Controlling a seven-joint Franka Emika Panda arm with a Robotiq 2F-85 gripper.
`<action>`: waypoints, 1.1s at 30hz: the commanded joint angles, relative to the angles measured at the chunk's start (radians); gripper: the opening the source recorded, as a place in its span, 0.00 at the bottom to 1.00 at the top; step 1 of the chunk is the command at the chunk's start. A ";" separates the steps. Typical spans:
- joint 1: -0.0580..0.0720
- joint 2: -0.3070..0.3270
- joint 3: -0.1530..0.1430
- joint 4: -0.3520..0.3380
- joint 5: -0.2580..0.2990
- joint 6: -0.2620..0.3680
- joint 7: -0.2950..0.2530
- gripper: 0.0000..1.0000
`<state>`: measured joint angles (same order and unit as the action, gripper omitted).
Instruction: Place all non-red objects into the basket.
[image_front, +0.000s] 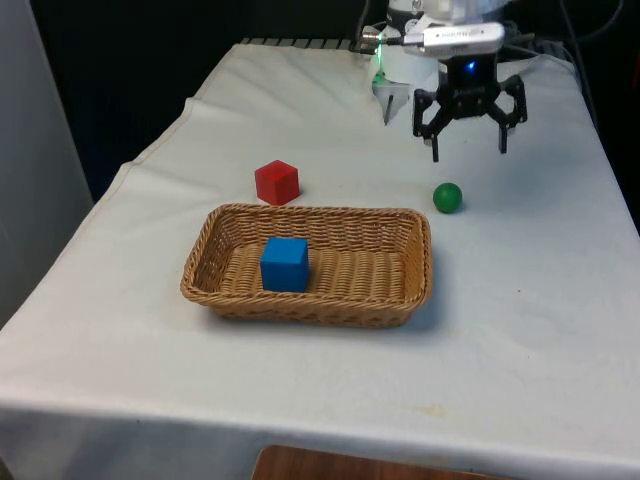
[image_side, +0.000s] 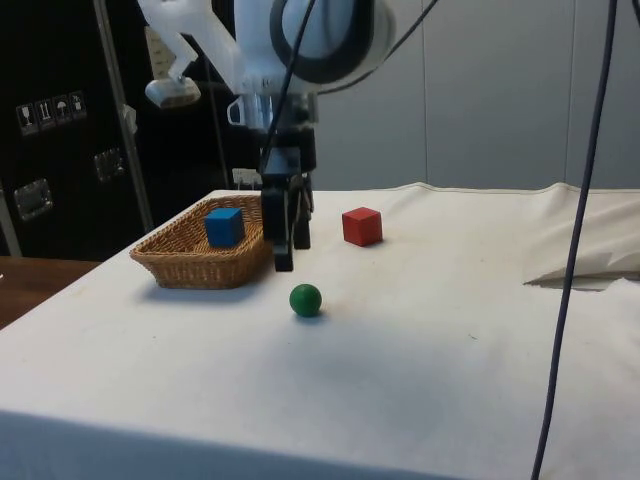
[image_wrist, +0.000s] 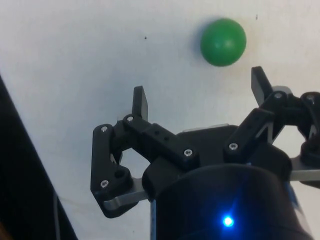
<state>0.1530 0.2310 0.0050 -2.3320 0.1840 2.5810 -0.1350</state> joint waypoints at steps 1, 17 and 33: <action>-0.001 0.008 0.000 0.000 0.000 0.009 0.001 1.00; 0.011 0.112 -0.013 -0.006 -0.023 0.139 0.035 1.00; 0.011 0.173 -0.008 0.000 -0.044 0.203 0.055 1.00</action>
<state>0.1560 0.3950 0.0050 -2.3320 0.1480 2.7690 -0.0890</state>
